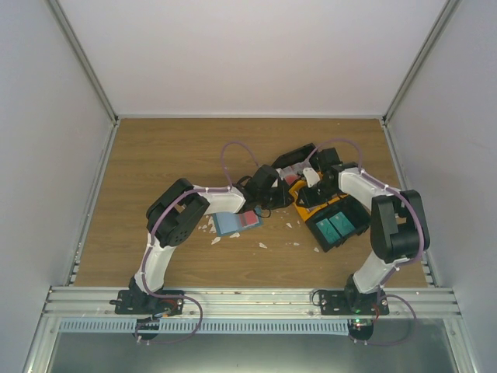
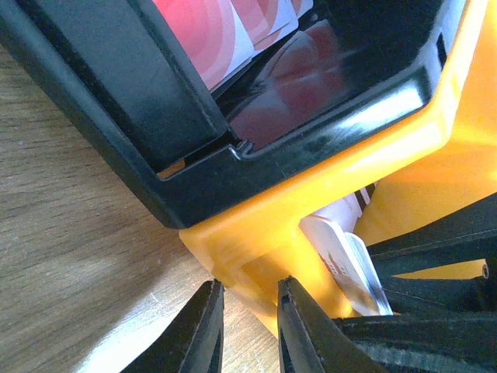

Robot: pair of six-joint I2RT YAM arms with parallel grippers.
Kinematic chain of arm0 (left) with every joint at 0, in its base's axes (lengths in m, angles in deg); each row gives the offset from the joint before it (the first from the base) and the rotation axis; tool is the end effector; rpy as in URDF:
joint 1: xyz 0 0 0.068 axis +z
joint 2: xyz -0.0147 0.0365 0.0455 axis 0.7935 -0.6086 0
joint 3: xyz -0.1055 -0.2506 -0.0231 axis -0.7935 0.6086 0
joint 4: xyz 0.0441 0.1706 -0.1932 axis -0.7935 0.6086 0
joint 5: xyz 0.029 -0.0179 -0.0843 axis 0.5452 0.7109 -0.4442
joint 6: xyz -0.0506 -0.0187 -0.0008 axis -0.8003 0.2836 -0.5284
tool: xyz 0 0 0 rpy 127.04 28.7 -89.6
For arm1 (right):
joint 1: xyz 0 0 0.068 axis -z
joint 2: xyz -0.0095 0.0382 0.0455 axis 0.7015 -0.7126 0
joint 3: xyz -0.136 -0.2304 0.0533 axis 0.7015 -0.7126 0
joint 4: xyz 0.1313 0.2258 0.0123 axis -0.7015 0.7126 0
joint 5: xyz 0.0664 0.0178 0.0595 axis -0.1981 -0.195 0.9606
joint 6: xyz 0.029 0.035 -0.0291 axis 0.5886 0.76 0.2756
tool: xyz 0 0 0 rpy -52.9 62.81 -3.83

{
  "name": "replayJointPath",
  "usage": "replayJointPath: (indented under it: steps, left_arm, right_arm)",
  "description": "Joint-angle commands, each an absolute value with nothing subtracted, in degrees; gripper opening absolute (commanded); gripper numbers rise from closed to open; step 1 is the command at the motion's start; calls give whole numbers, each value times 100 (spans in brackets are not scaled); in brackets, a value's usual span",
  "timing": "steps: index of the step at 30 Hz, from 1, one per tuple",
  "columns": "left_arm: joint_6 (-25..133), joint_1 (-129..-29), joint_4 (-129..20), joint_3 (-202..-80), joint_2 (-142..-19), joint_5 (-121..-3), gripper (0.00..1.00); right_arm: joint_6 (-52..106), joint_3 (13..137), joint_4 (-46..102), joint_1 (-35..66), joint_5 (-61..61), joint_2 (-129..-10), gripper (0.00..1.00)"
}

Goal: Put the credit cards into the card holder

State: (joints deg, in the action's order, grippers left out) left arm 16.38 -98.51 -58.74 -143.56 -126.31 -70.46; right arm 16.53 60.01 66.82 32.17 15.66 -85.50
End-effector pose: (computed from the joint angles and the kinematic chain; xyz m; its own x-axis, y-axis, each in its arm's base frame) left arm 0.3065 -0.3320 0.1327 -0.9318 -0.0859 -0.3527 0.2018 0.6849 -0.7002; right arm 0.3009 0.0804 0.1744 -0.9283 -0.2632 -0.2625 -0.3480 0.8638 0.3643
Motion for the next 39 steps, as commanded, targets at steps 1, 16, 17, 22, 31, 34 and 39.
replayJointPath:
  steps: [1,16,17,22,31,34,39]
  left_arm:
    - [1805,-9882,-5940,-14328,-12583,-6731,23]
    - [1903,-9883,-5975,-14346,-12577,-6801,24]
    - [1909,-9883,-5975,-14353,-12577,-6801,24]
    - [1915,-9883,-5975,-14354,-12586,-6801,24]
    - [1909,-9883,-5975,-14368,-12634,-6805,24]
    - [1910,-9879,-5980,-14397,-12652,-6817,23]
    - [1912,-9883,-5980,-14416,-12666,-6806,23]
  right_arm:
    - [1782,6041,6787,3111,1525,-8417,21]
    - [1982,5989,6807,3097,1515,-8267,28]
    - [1984,5988,6797,3101,1500,-8293,30]
    - [1988,5996,6748,3091,1472,-8378,30]
    - [1792,6153,6622,2930,1080,-8818,48]
    - [1720,6113,6654,2816,1162,-8862,48]
    - [1790,6038,6633,2787,1385,-8552,46]
